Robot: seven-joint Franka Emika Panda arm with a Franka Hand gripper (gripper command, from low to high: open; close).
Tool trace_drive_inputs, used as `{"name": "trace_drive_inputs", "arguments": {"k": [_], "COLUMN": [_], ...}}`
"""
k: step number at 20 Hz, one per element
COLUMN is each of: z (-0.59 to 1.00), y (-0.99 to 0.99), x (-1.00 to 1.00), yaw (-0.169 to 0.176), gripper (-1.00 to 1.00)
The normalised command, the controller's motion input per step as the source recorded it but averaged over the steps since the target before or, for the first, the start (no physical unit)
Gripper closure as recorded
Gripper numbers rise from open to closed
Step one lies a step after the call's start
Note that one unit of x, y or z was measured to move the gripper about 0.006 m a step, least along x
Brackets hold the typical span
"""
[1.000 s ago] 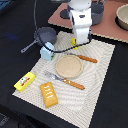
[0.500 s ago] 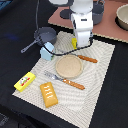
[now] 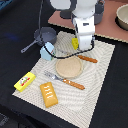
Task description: Interact with the objects in diverse but meaningful ways.
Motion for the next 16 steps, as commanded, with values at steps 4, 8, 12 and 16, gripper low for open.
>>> {"name": "trace_drive_inputs", "arguments": {"k": [4,8,12,16], "z": [0.10,0.01,0.00,-0.01], "y": [0.02,0.00,0.03,0.07], "x": [-0.08,-0.07,0.00,0.00], "yaw": [0.019,0.031,0.040,0.038], "gripper": [-1.00,-1.00,-1.00,1.00]}}
